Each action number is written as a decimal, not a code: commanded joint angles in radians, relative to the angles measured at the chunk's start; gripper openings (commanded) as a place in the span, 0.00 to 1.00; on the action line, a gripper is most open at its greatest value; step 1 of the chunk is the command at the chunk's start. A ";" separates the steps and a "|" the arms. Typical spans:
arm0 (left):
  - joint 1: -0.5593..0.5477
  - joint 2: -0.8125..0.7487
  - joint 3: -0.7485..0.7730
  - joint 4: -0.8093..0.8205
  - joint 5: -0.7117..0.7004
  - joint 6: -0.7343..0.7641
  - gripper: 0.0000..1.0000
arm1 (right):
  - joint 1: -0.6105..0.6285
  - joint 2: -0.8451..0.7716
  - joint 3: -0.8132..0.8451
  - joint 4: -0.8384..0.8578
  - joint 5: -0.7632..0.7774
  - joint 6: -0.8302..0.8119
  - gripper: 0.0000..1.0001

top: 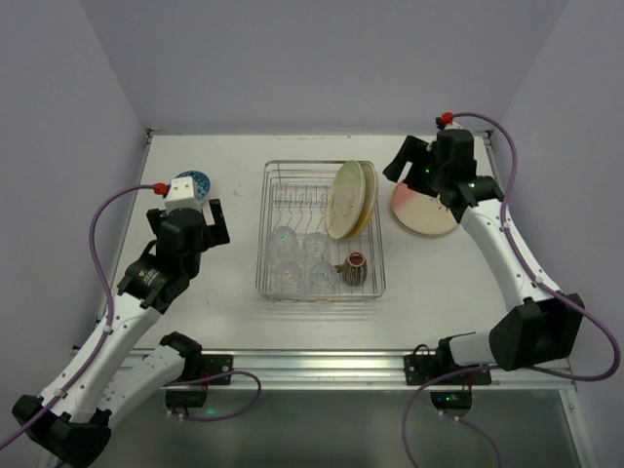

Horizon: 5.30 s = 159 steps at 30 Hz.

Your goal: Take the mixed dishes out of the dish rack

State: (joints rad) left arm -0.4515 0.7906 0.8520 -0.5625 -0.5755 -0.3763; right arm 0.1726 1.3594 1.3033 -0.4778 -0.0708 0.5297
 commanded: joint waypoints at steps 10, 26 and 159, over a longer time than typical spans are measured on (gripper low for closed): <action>0.008 -0.005 -0.007 0.049 0.008 -0.003 1.00 | 0.140 0.210 0.211 -0.139 0.037 -0.115 0.66; 0.008 -0.011 -0.008 0.053 0.014 -0.001 1.00 | 0.174 0.325 0.226 -0.150 0.095 -0.112 0.43; 0.008 -0.016 -0.021 0.085 0.151 0.039 1.00 | -0.480 0.386 -0.202 0.337 -0.097 0.230 0.81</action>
State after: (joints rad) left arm -0.4515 0.7677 0.8371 -0.5194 -0.4454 -0.3573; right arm -0.3271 1.7626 1.0409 -0.1013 -0.2649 0.7876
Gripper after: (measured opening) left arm 0.997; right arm 0.757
